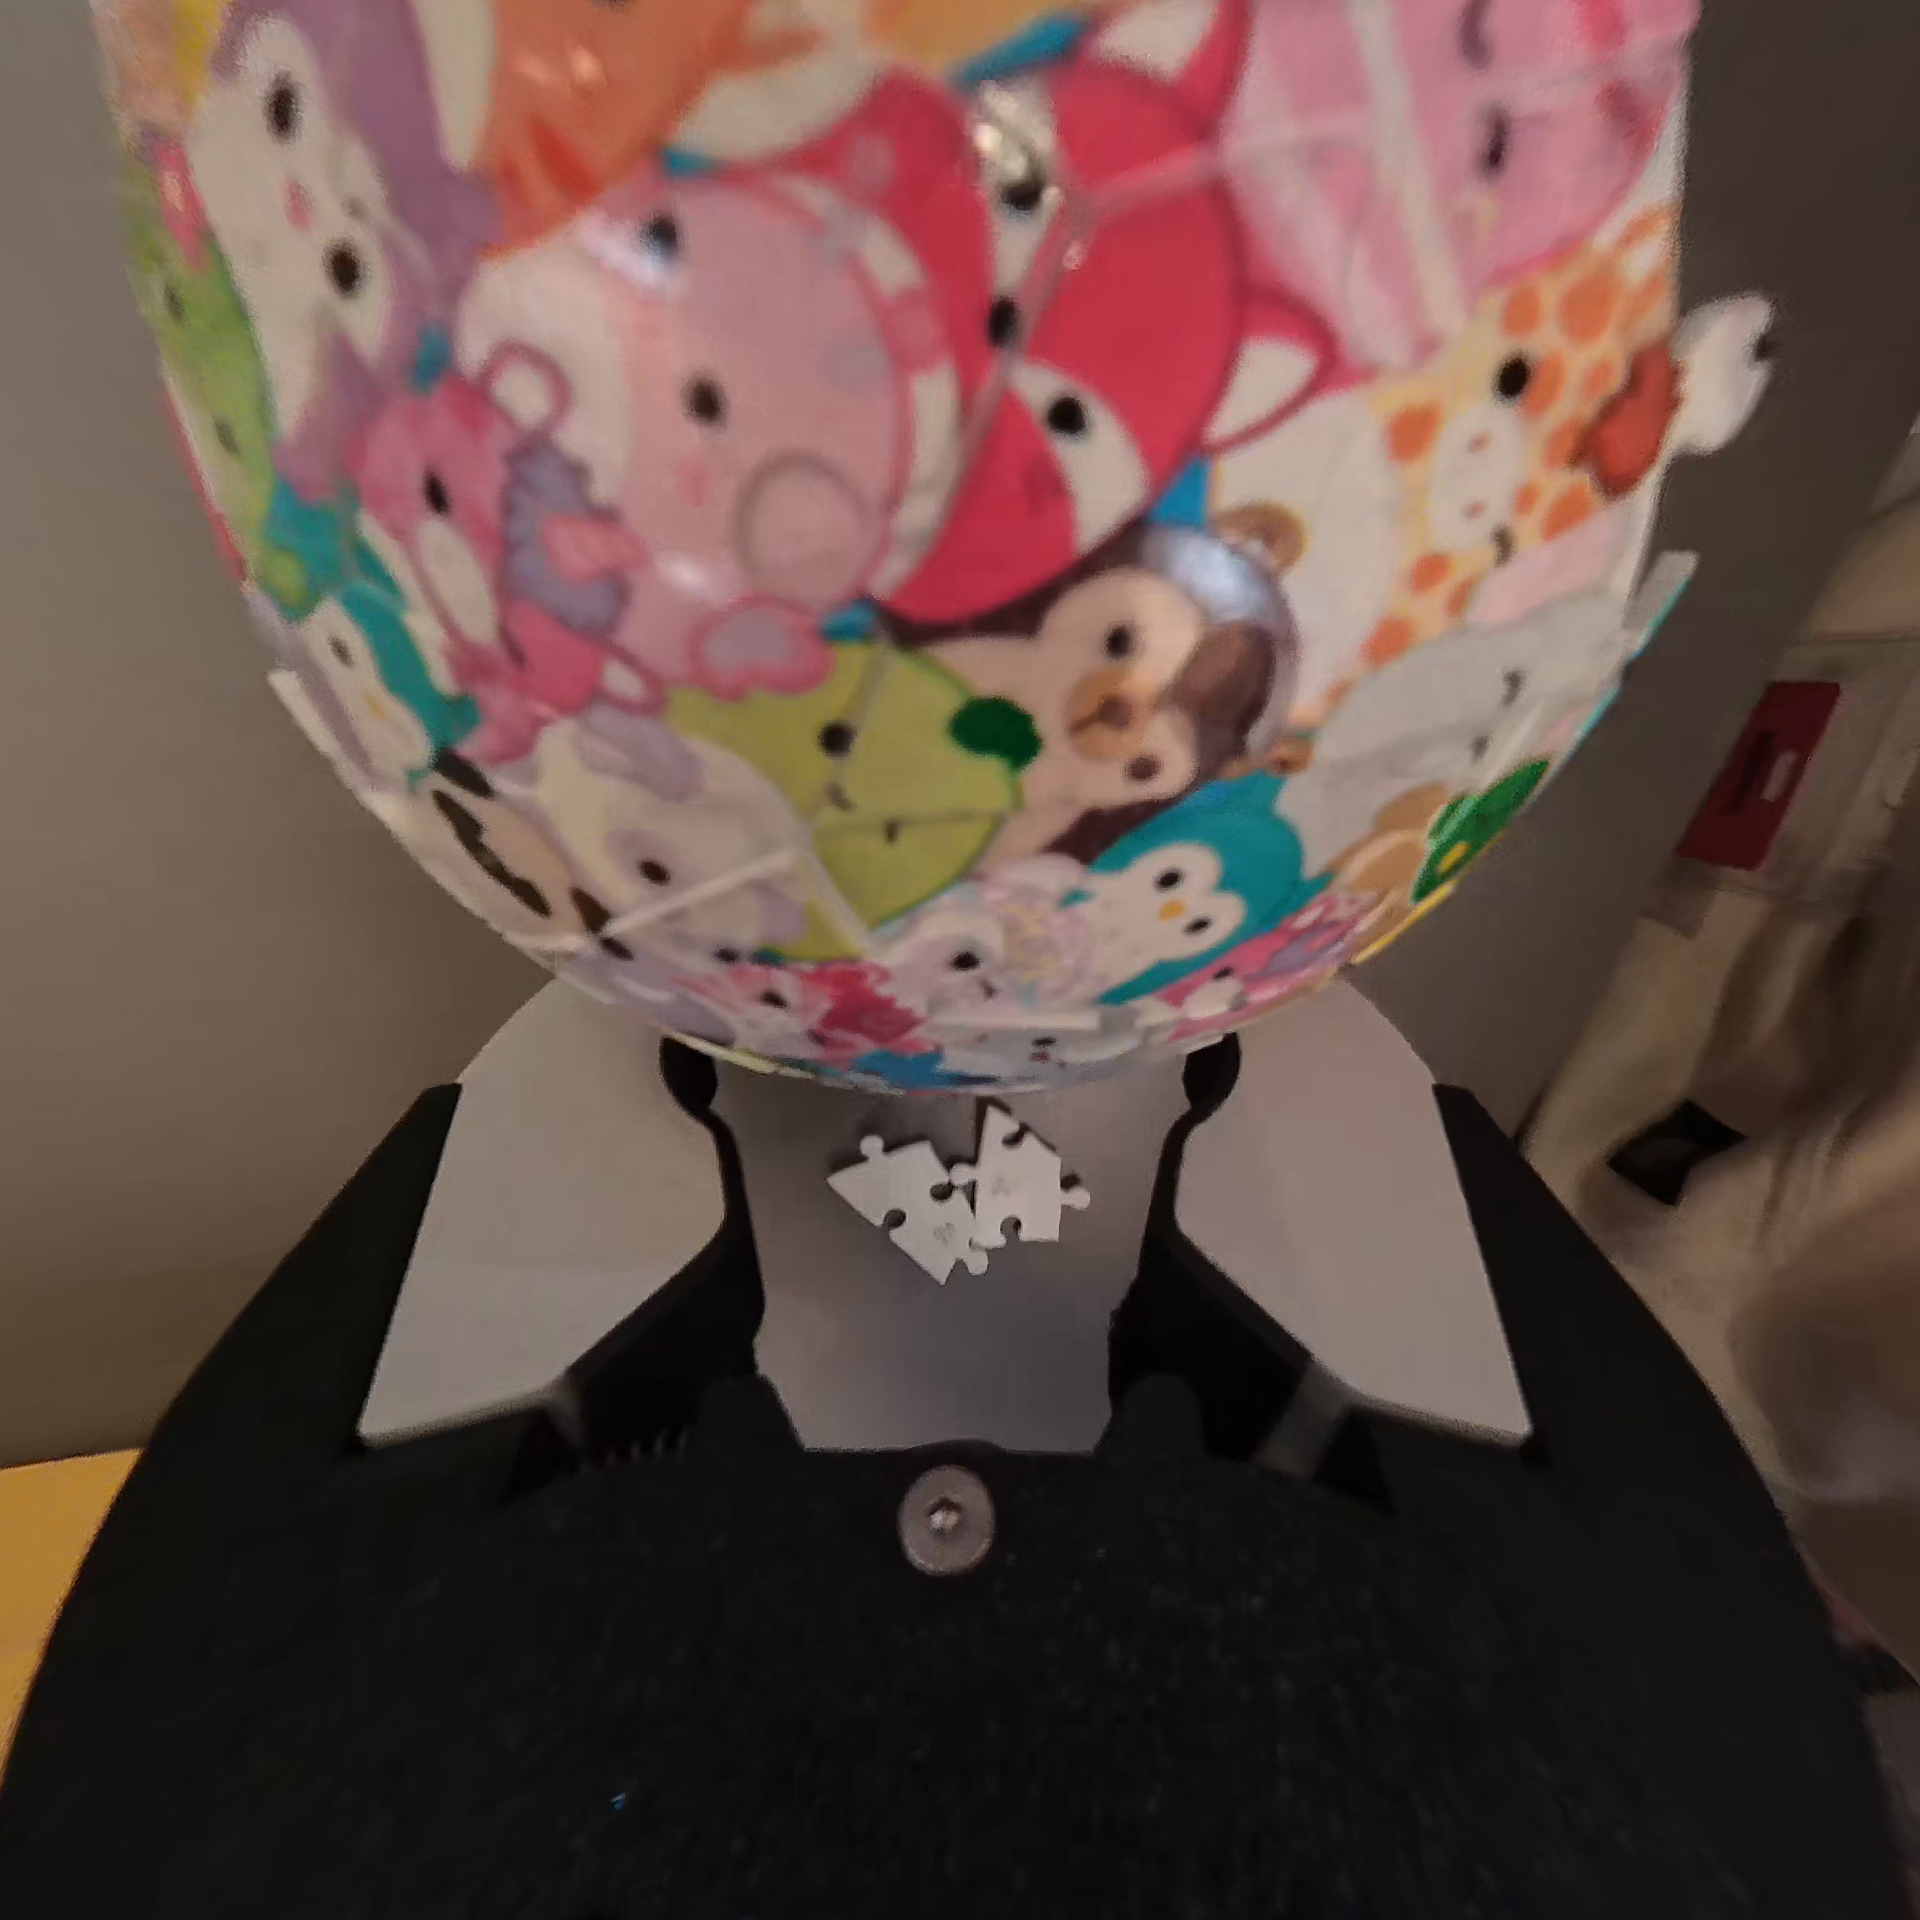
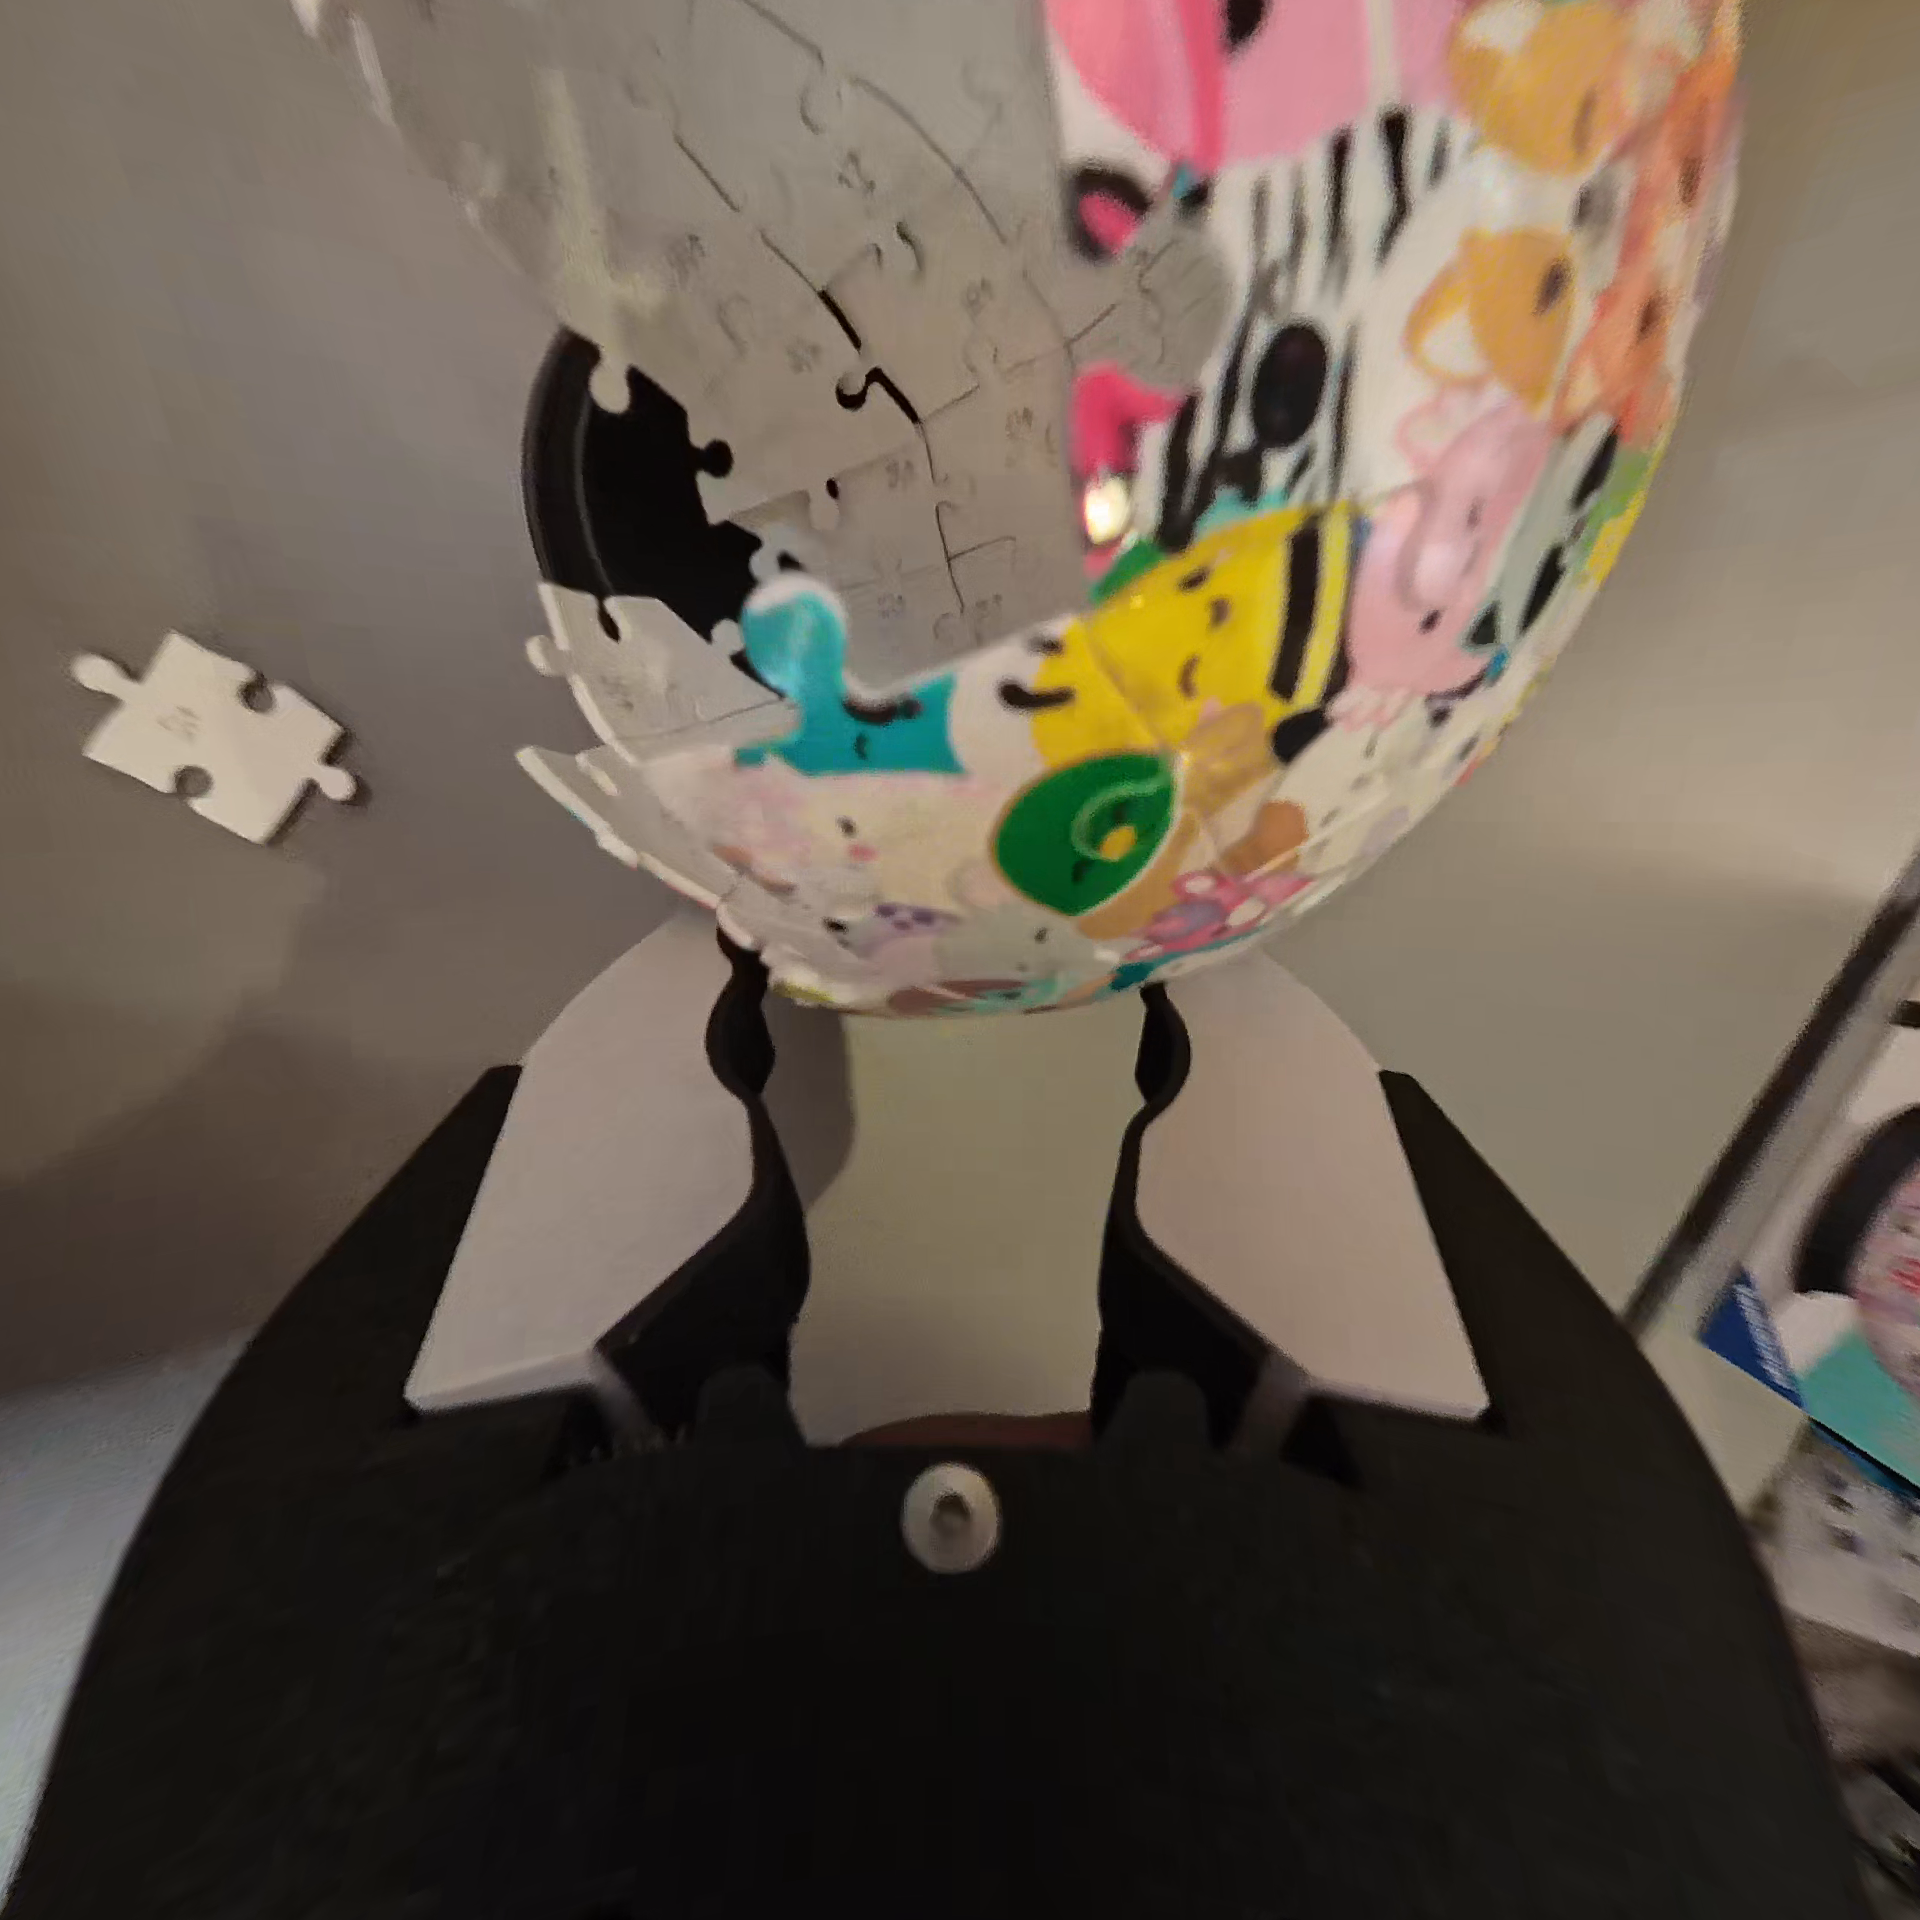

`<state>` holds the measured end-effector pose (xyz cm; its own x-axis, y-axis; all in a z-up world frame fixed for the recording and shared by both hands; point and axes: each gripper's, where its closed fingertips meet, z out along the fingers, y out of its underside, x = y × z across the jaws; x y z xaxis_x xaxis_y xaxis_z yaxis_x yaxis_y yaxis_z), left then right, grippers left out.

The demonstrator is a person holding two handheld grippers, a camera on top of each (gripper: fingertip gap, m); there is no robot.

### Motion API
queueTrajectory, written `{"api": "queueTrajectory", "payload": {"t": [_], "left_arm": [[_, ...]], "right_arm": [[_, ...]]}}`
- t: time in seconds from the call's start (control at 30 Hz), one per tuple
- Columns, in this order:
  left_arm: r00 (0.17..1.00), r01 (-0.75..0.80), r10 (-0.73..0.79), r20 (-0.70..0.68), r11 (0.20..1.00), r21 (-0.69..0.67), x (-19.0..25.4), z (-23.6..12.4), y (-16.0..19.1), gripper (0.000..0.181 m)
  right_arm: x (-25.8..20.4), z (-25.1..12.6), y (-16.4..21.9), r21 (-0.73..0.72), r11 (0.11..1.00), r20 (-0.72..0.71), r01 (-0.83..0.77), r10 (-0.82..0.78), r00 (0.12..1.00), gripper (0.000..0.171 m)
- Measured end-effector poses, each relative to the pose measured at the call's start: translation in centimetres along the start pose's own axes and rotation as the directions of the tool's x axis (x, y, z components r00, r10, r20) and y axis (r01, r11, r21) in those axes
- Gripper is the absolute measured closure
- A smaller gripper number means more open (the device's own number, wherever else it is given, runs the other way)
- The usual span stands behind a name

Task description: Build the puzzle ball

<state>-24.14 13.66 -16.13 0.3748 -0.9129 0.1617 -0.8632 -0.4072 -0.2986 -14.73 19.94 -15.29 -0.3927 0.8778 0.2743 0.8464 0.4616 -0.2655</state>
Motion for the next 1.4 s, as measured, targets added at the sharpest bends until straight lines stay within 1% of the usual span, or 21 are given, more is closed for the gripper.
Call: {"api": "queueTrajectory", "payload": {"t": [0.1,0.2,0.3,0.37,0.47,0.57,0.63,0.7,0.73,0.77,0.8,0.83,0.9,0.93,0.97,1.03,1.13,1.2,1.23,1.3,1.4], "left_arm": [[0.997,-0.023,0.017,0.077,0.997,0.072,-0.1,0.5,-0.1,0.092],[0.992,-0.029,0.015,0.122,0.993,0.113,0.2,1.1,0.3,0.092],[0.991,-0.016,-0.005,0.136,0.988,0.157,0.4,1.2,0.3,0.092],[0.991,-0.010,-0.014,0.136,0.984,0.179,0.5,1.1,0.2,0.092],[0.991,-0.005,-0.021,0.132,0.981,0.194,0.6,1.0,0.2,0.093],[0.991,-0.005,-0.020,0.132,0.982,0.190,0.5,1.1,0.2,0.093],[0.991,-0.007,-0.019,0.134,0.982,0.188,0.6,1.1,0.3,0.092],[0.991,-0.005,-0.022,0.134,0.981,0.192,0.7,0.9,0.4,0.092],[0.991,-0.002,-0.024,0.131,0.981,0.195,0.8,0.8,0.6,0.092],[0.991,0.002,-0.027,0.129,0.981,0.194,0.8,0.8,0.7,0.092],[0.991,0.003,-0.030,0.132,0.980,0.197,0.8,0.7,0.9,0.092],[0.991,0.006,-0.032,0.127,0.979,0.202,0.9,0.6,1.0,0.092],[0.992,0.013,-0.039,0.118,0.977,0.213,1.2,0.3,1.3,0.092],[0.993,0.013,-0.039,0.111,0.976,0.219,1.3,0.2,1.4,0.092],[0.994,0.016,-0.039,0.104,0.976,0.217,1.5,0.1,1.7,0.091],[0.995,0.012,-0.034,0.095,0.975,0.221,1.8,-0.3,2.3,0.089],[0.998,0.031,-0.046,0.053,0.965,0.259,2.5,-1.3,3.0,0.090],[0.998,0.055,-0.064,0.019,0.949,0.310,2.9,-2.0,3.1,0.090],[0.997,0.070,-0.072,-0.007,0.940,0.333,3.3,-2.2,3.1,0.091],[0.996,0.087,-0.080,-0.035,0.924,0.373,3.6,-2.4,2.9,0.091],[0.995,0.103,-0.086,-0.060,0.897,0.431,3.5,-2.2,2.1,0.091]], "right_arm": [[0.4,-0.3,0.1,-0.070,0.995,-0.103,0.073,-0.080,0.992,0.102],[0.3,-0.5,-0.3,-0.082,0.990,-0.158,0.111,-0.123,0.980,0.101],[0.3,-0.4,-0.3,-0.094,0.988,-0.179,0.121,-0.136,0.974,0.098],[0.7,-0.5,-0.2,-0.102,0.988,-0.216,0.117,-0.137,0.967,0.091],[0.7,-0.8,-0.1,-0.100,0.988,-0.254,0.118,-0.140,0.957,0.093],[0.3,-1.1,-0.2,-0.073,0.992,-0.285,0.100,-0.117,0.952,0.092],[0.4,-1.6,0.7,-0.086,0.995,-0.336,0.059,-0.085,0.938,0.088],[0.0,-3.0,2.3,-0.109,0.994,-0.382,-0.003,-0.039,0.923,0.088],[-0.2,-4.1,3.1,-0.117,0.993,-0.419,-0.033,-0.019,0.908,0.090],[-0.8,-5.3,3.5,-0.094,0.993,-0.450,-0.071,0.021,0.893,0.095],[-1.8,-6.2,3.1,-0.033,0.993,-0.452,-0.112,0.085,0.888,0.101],[-3.5,-6.5,2.0,0.048,0.989,-0.410,-0.138,0.145,0.901,0.104],[-7.1,-5.6,-1.9,0.195,0.972,-0.314,-0.131,0.188,0.931,0.111],[-8.8,-4.5,-4.0,0.236,0.965,-0.276,-0.110,0.175,0.945,0.108],[-9.9,-3.1,-5.6,0.255,0.963,-0.256,-0.091,0.158,0.954,0.101],[-10.2,-1.0,-7.9,0.316,0.942,-0.251,-0.110,0.195,0.948,0.102],[-8.9,1.3,-8.3,0.343,0.910,-0.234,-0.232,0.323,0.917,0.086],[-8.9,2.0,-8.9,0.358,0.894,-0.203,-0.269,0.355,0.913,0.084],[-9.2,2.4,-9.2,0.351,0.897,-0.188,-0.270,0.350,0.918,0.081],[-8.9,3.0,-9.3,0.330,0.906,-0.212,-0.266,0.346,0.914,0.080],[-7.6,3.0,-9.7,0.311,0.911,-0.272,-0.270,0.358,0.893,0.084]]}}
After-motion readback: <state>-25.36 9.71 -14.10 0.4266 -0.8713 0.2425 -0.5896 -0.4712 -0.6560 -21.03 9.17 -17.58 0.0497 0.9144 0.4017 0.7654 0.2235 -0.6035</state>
